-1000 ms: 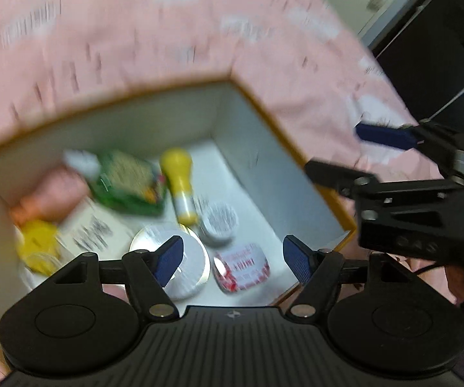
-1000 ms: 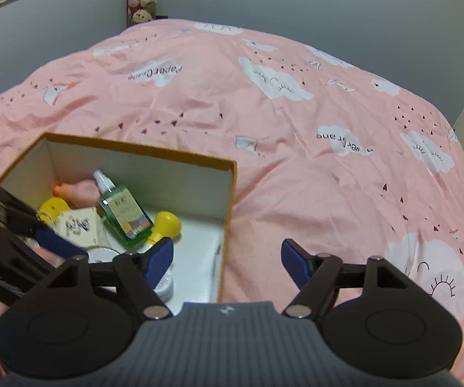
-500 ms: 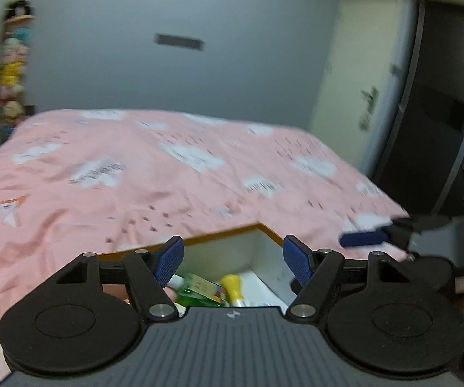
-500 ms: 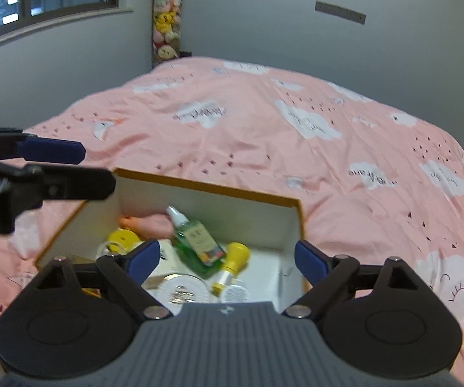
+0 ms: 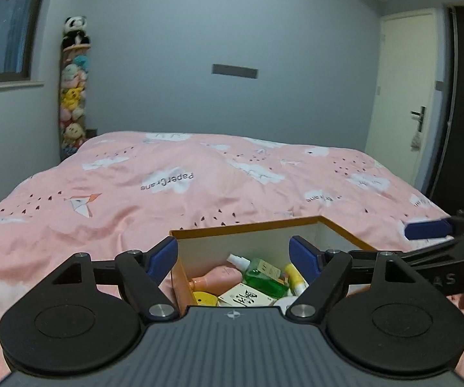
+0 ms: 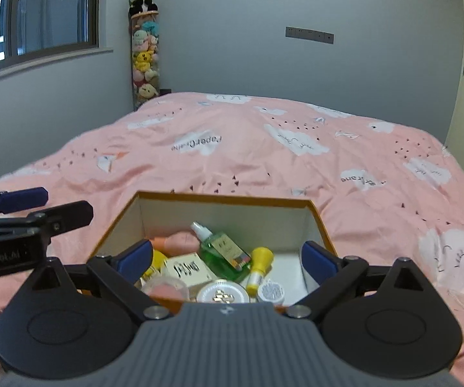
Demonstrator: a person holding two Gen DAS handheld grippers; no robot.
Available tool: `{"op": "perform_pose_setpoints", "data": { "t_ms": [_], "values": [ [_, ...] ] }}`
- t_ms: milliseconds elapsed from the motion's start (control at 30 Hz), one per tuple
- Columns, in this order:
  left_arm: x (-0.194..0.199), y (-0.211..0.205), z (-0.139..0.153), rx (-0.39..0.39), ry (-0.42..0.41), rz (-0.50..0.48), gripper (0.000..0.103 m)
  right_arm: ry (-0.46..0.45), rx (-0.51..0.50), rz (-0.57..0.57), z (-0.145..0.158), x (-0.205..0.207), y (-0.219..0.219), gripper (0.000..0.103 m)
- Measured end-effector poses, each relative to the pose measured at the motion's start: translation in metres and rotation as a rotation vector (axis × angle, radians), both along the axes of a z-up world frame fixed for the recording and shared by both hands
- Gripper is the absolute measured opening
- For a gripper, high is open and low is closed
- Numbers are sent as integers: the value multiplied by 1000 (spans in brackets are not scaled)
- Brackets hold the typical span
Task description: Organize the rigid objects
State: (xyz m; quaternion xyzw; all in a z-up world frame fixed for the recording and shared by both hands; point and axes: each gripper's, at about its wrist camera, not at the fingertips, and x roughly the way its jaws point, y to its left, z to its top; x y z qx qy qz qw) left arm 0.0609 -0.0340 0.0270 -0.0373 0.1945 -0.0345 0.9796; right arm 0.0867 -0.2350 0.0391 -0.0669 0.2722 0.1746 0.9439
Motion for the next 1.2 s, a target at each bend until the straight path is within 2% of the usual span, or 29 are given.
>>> {"op": "perform_pose_setpoints", "data": {
  "t_ms": [100, 300, 367, 467, 533, 700, 867, 1200],
  "values": [
    [-12, 8, -5, 23, -2, 32, 92, -12, -40, -5, -7, -8, 9, 97],
    [-28, 14, -13, 94, -30, 102, 94, -26, -48, -51, -17, -17, 10, 98],
    [-26, 18, -17, 75, 1, 112, 95, -27, -46, -64, -19, -18, 10, 99],
    [-18, 22, -26, 53, 73, 132, 103, -11, -44, -62, -22, -15, 10, 100],
    [-15, 24, -30, 51, 110, 137, 103, -1, -49, -64, -25, -14, 11, 100],
    [-14, 30, -36, 10, 157, 112, 103, 26, -45, -70, -31, -10, 12, 100],
    [-16, 29, -37, 12, 208, 119, 103, 33, -58, -66, -33, -9, 17, 100],
    [-16, 26, -37, 22, 260, 139, 103, 72, -42, -53, -38, -8, 17, 100]
  ]
}}
